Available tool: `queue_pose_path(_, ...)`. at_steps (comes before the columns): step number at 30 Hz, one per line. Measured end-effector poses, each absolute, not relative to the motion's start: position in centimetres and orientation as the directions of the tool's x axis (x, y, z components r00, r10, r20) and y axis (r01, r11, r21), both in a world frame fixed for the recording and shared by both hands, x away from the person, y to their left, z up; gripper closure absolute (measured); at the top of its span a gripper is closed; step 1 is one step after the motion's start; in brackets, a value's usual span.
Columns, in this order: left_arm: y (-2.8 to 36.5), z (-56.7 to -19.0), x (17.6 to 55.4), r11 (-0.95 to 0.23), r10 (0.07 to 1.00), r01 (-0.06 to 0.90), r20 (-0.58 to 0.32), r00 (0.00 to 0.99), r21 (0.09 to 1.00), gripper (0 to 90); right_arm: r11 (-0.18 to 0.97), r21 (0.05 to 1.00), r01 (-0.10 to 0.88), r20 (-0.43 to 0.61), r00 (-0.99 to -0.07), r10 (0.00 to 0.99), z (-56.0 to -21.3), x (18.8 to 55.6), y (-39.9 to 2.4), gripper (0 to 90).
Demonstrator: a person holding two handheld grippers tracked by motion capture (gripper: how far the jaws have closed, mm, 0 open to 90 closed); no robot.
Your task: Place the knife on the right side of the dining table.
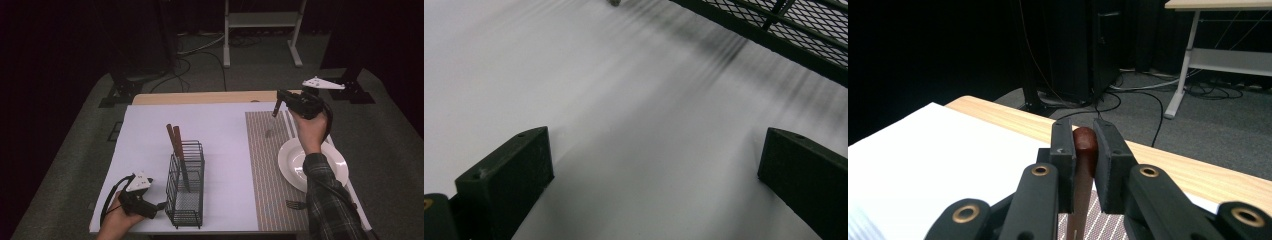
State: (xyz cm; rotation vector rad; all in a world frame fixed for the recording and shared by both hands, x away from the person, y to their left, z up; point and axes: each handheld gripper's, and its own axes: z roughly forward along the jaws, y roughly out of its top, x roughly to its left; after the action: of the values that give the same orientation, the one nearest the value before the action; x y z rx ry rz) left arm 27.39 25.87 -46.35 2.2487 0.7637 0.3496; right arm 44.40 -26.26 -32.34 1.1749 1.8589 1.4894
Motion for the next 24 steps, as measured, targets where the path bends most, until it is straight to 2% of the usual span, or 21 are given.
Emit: queue_pose_path(24, 25.9, -46.4, 27.4, -0.562, 0.616, 0.420, 0.022, 0.787, 0.713, 0.0, 0.028, 0.941, 0.338, 0.147, -0.482, 0.864, -32.9, 44.7, -27.5, 78.1)
